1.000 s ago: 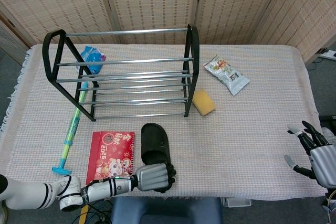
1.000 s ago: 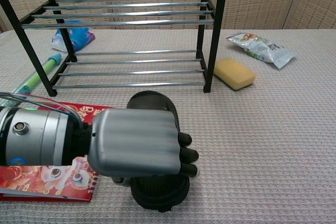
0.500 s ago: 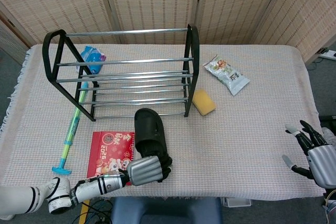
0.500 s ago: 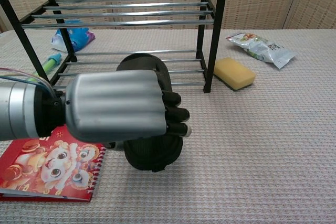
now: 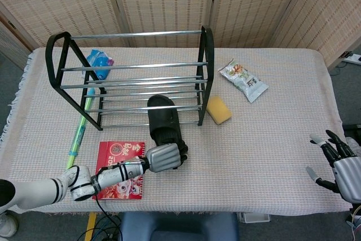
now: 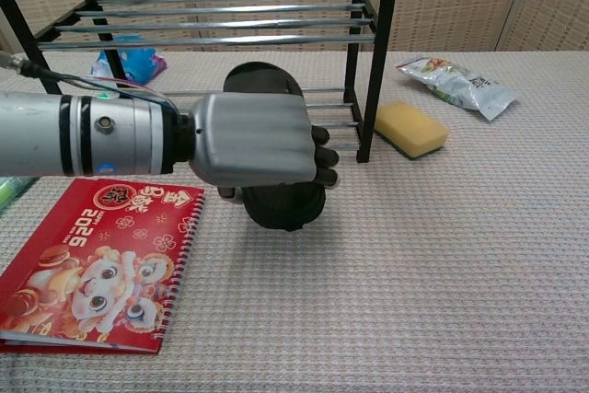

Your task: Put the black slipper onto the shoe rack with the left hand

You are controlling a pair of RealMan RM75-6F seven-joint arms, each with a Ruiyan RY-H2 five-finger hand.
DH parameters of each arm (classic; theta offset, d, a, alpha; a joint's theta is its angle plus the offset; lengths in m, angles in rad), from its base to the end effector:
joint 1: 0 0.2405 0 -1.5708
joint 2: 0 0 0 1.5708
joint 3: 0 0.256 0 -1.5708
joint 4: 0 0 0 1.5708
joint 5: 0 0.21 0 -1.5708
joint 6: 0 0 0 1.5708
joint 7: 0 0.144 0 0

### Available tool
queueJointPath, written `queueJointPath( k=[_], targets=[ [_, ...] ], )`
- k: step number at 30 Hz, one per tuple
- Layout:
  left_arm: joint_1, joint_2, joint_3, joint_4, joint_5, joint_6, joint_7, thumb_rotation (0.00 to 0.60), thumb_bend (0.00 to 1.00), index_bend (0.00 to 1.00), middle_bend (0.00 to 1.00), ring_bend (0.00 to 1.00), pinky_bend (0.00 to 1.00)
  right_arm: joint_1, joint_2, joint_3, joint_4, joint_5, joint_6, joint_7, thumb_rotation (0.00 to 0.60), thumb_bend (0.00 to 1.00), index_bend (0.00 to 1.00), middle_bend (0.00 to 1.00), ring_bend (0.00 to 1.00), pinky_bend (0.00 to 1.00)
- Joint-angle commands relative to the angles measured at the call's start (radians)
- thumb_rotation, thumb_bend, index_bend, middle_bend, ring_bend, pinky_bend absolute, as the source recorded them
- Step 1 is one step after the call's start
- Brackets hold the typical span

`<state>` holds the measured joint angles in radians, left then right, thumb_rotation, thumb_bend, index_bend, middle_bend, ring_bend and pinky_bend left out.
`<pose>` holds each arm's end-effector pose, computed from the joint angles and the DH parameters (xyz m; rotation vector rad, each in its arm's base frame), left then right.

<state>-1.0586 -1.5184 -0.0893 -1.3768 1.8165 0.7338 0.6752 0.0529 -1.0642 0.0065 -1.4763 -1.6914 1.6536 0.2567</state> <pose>-0.0460 0.3294 -0.0496 -2.3982 0.6168 -0.7321 -0.3131 -0.1605 0.1924 1.4623 -0.8259 1.1095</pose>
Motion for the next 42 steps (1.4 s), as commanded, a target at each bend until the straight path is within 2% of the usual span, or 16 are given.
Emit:
queueJointPath(
  k=[1, 16, 25, 28, 31, 33, 37, 42],
  targets=[
    [-0.026, -0.013, -0.011, 0.034, -0.021, -0.028, -0.012, 0.600, 0.13, 0.78, 0.75, 0.65, 0.71, -0.003, 0.000, 0.000, 0.003, 0.003, 0.002, 0.003, 0.600, 0.30, 0.11, 0.26, 0.10, 0.20],
    [-0.065, -0.026, -0.003, 0.121, -0.069, -0.035, -0.038, 0.600, 0.13, 0.75, 0.71, 0.61, 0.68, -0.010, -0.004, 0.002, 0.021, 0.005, 0.010, 0.023, 0.600, 0.30, 0.11, 0.26, 0.10, 0.20],
    [-0.081, -0.048, -0.001, 0.201, -0.108, -0.056, -0.014, 0.600, 0.13, 0.71, 0.64, 0.48, 0.67, -0.017, -0.002, 0.003, 0.020, 0.007, 0.017, 0.021, 0.600, 0.30, 0.11, 0.26, 0.10, 0.20],
    [-0.076, -0.050, -0.013, 0.206, -0.152, -0.081, 0.042, 0.600, 0.13, 0.62, 0.52, 0.37, 0.66, -0.017, -0.002, 0.003, 0.020, 0.008, 0.017, 0.021, 0.600, 0.30, 0.11, 0.26, 0.10, 0.20],
    [-0.066, -0.048, -0.024, 0.196, -0.203, -0.102, 0.117, 0.600, 0.13, 0.45, 0.38, 0.28, 0.63, -0.016, -0.005, 0.004, 0.023, 0.007, 0.015, 0.023, 0.600, 0.30, 0.11, 0.26, 0.10, 0.20],
    [-0.058, -0.045, -0.028, 0.182, -0.238, -0.114, 0.170, 0.600, 0.13, 0.38, 0.32, 0.25, 0.60, -0.015, -0.006, 0.004, 0.024, 0.007, 0.012, 0.023, 0.600, 0.30, 0.11, 0.26, 0.10, 0.20],
    [-0.045, -0.037, -0.033, 0.155, -0.302, -0.124, 0.253, 0.600, 0.13, 0.28, 0.24, 0.19, 0.55, -0.014, -0.008, 0.004, 0.026, 0.006, 0.010, 0.023, 0.600, 0.30, 0.11, 0.26, 0.10, 0.20],
    [-0.036, -0.023, -0.033, 0.120, -0.379, -0.127, 0.345, 0.600, 0.13, 0.23, 0.19, 0.14, 0.50, -0.014, -0.007, 0.004, 0.023, 0.003, 0.011, 0.020, 0.600, 0.30, 0.11, 0.26, 0.10, 0.20]
  ],
)
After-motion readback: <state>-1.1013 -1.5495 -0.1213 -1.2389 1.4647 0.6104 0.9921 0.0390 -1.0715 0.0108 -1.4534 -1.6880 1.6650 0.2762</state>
